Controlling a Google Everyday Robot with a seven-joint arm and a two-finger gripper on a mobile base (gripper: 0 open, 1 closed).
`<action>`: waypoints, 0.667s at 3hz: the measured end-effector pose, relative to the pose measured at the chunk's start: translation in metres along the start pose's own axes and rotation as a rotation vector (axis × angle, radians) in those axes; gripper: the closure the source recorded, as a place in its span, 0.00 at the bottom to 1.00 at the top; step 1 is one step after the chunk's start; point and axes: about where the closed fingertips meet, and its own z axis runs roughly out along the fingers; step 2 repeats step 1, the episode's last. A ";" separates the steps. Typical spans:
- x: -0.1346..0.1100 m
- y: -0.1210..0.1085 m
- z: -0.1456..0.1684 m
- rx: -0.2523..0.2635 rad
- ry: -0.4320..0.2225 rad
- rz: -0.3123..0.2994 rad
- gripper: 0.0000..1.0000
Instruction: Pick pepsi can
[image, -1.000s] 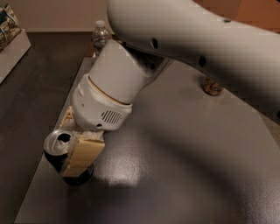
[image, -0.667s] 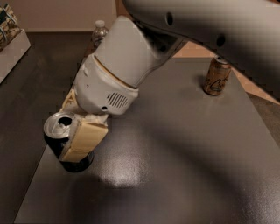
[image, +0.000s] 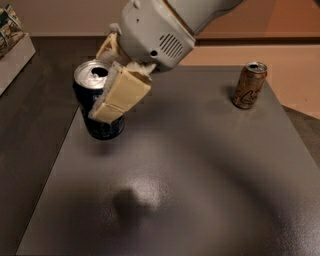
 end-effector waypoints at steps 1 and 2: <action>0.000 0.000 0.000 0.000 0.000 0.000 1.00; 0.000 0.000 0.000 0.000 0.000 0.000 1.00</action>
Offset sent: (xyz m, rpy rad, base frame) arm 0.0000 0.0000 0.0000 0.0000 0.0000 0.0000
